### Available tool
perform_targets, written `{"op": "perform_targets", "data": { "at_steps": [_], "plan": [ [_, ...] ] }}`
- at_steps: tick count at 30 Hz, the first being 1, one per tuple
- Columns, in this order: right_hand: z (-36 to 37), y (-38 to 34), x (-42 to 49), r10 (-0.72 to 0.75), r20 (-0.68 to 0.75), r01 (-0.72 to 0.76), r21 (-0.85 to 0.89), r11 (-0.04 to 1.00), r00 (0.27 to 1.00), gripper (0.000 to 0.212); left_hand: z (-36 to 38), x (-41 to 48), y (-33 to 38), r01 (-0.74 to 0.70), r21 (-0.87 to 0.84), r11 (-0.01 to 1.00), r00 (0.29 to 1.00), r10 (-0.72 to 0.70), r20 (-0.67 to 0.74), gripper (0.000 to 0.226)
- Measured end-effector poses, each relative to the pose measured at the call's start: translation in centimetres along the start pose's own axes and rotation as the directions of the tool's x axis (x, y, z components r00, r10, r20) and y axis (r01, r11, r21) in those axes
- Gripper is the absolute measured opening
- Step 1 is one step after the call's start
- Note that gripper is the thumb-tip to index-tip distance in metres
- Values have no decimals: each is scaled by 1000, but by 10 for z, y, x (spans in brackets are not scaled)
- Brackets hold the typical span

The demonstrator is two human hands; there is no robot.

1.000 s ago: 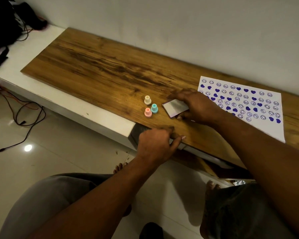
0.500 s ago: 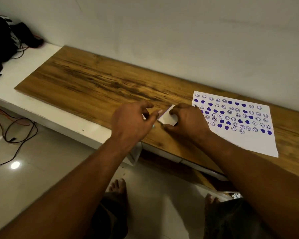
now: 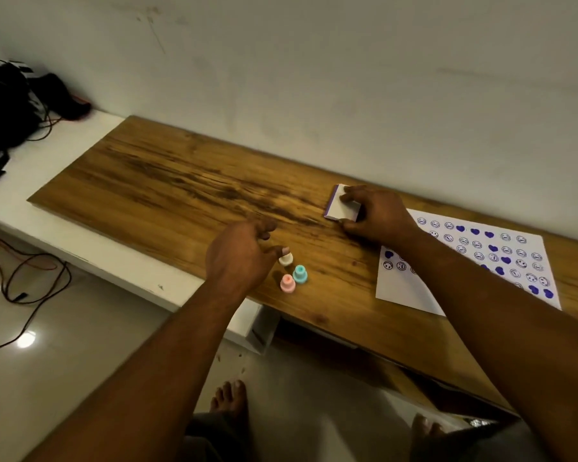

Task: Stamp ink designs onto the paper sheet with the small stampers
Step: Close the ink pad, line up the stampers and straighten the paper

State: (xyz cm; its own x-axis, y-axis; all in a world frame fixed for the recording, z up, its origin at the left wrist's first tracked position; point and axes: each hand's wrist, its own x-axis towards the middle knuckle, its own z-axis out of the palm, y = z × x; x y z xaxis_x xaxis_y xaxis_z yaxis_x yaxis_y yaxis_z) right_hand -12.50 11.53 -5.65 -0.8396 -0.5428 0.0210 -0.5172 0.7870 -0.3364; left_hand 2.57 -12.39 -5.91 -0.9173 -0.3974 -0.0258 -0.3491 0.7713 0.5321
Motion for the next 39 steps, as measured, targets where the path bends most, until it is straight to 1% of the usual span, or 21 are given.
{"op": "perform_targets", "data": {
  "at_steps": [4, 8, 13, 15, 16, 18, 20, 21, 22, 23, 24, 26, 27, 28, 31, 34, 37, 39],
  "plan": [
    [-1, 7, -1, -40, 39, 40, 2, 999, 998, 62, 5, 3, -2, 24, 23, 999, 999, -25, 41, 60],
    [-1, 13, -7, -56, 31, 55, 13, 998, 998, 57, 9, 3, 1, 39, 27, 999, 998, -40, 52, 62],
    [2, 18, -11, -59, 32, 56, 65, 996, 998, 59, 8, 2, 4, 43, 47, 998, 997, -46, 66, 62],
    [2, 19, -11, -83, 38, 80, 59, 995, 996, 59, 6, 1, 5, 46, 47, 998, 996, -50, 77, 64],
    [2, 19, -11, -105, 25, 104, 53, 993, 994, 58, 5, 1, 5, 47, 51, 998, 995, -52, 82, 64],
    [2, 19, -10, -136, -68, 140, 57, 989, 988, 54, 3, 1, 6, 53, 68, 996, 994, -59, 95, 66],
    [0, 14, -9, -120, -195, 143, 106, 984, 973, 42, 1, 2, 7, 66, 90, 994, 991, -76, 112, 65],
    [-1, 7, -8, -111, -239, 149, 144, 978, 965, 34, 0, 2, 7, 76, 99, 992, 988, -88, 126, 64],
    [-2, -1, -7, -116, -251, 166, 190, 968, 961, 26, -1, 1, 8, 85, 105, 991, 985, -99, 139, 62],
    [-3, -11, -5, -139, -217, 190, 238, 952, 966, 19, -1, 1, 8, 89, 109, 990, 983, -105, 148, 59],
    [-2, -23, -4, -177, -141, 211, 282, 936, 974, 16, -1, 0, 8, 91, 111, 990, 983, -107, 151, 55],
    [4, -50, -3, -264, 53, 233, 329, 915, 963, 27, -1, -1, 7, 93, 108, 990, 984, -108, 143, 49],
    [9, -61, -3, -301, 120, 250, 318, 914, 946, 33, -2, -1, 7, 92, 113, 989, 985, -107, 134, 47],
    [15, -71, -3, -330, 153, 276, 293, 915, 931, 36, -2, -2, 6, 89, 126, 988, 987, -105, 125, 44],
    [26, -89, -2, -376, 224, 330, 217, 919, 899, 37, -5, -2, 2, 92, 149, 985, 989, -108, 105, 41],
    [34, -92, 3, -358, 278, 320, 174, 931, 891, 31, -7, -2, -2, 117, 133, 984, 986, -131, 100, 39],
    [41, -91, 11, -311, 260, 282, 142, 949, 914, 26, -9, -2, -4, 132, 126, 983, 984, -146, 105, 38],
    [42, -87, 19, -274, 204, 257, 105, 961, 940, 28, -9, -1, -5, 136, 107, 985, 982, -148, 114, 36]
  ]
}}
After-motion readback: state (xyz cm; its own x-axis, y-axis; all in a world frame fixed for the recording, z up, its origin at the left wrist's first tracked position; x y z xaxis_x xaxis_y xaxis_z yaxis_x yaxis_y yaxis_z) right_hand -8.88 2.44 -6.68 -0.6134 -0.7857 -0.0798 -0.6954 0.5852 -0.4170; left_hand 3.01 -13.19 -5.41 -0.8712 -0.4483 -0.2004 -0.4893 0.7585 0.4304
